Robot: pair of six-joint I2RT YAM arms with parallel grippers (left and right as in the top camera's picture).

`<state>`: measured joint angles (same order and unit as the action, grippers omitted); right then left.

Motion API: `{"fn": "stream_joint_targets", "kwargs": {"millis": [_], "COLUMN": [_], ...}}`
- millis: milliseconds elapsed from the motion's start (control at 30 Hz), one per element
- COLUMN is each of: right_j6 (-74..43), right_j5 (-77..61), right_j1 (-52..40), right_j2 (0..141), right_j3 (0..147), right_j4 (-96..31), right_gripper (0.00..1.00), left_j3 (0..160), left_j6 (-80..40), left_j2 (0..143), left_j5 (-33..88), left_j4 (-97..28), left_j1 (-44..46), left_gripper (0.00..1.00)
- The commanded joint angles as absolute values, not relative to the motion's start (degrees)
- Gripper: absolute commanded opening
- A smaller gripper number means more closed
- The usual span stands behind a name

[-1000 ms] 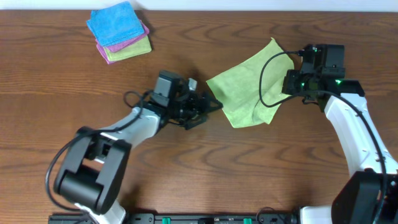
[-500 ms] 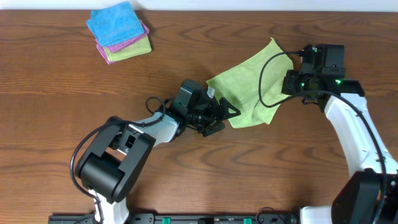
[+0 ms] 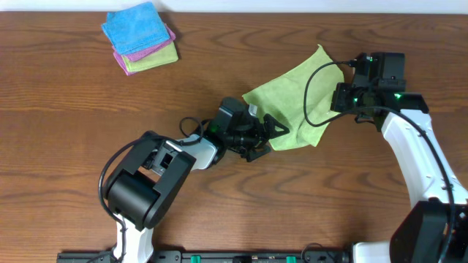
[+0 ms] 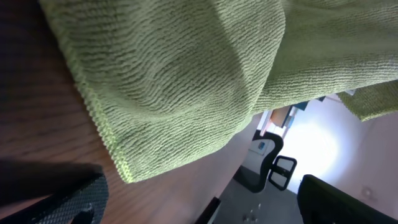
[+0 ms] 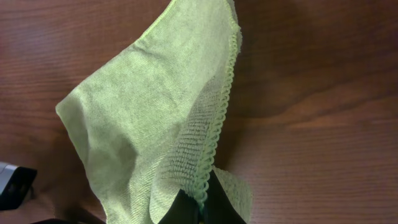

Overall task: Fold the cloth
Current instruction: 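Grasp the cloth's left corner with the left gripper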

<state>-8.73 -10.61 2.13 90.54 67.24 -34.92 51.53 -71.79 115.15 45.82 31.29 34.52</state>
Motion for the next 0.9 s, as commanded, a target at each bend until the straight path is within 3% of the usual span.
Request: {"fn": "stream_joint_targets", "kwargs": {"millis": [0, 267, 567, 667, 767, 833, 867], "right_j6": [-8.78, -8.78, -8.75, -8.78, -8.75, -8.75, -8.75], "right_j5": [-10.98, -11.0, -12.47, -12.47, -12.47, -12.47, -12.47], "right_j1": [2.37, 2.37, 2.37, 2.24, 2.17, 2.17, 2.17], "right_j2": [90.65, 90.65, 90.65, 90.65, 90.65, 90.65, 90.65], "right_j3": [67.68, 67.68, 67.68, 67.68, 67.68, 67.68, 67.68], "right_j4": [-35.0, -35.03, -35.14, -35.16, -35.42, -35.62, -35.62], "right_gripper": [0.01, 0.01, 0.01, 0.01, 0.01, 0.01, 0.01], "left_j3": [52.25, 52.25, 52.25, 52.25, 52.25, 52.25, 52.25], "left_j6": [-72.93, -73.52, -73.36, -73.34, -73.34, -73.25, -73.25], "left_j2": [116.9, 116.9, 117.3, 118.02, 118.54, 118.58, 118.58], "left_j5": [42.52, 37.34, 32.4, 32.42, 32.62, 33.01, 33.06], "left_j4": [31.42, 31.59, 31.64, 31.77, 32.58, 33.39, 33.91], "left_j1": [35.57, 37.17, 38.17, 38.72, 38.83, 38.81, 38.81], "left_gripper": [1.0, 1.0, 0.74, 0.7, 0.57, 0.42, 0.29]}}
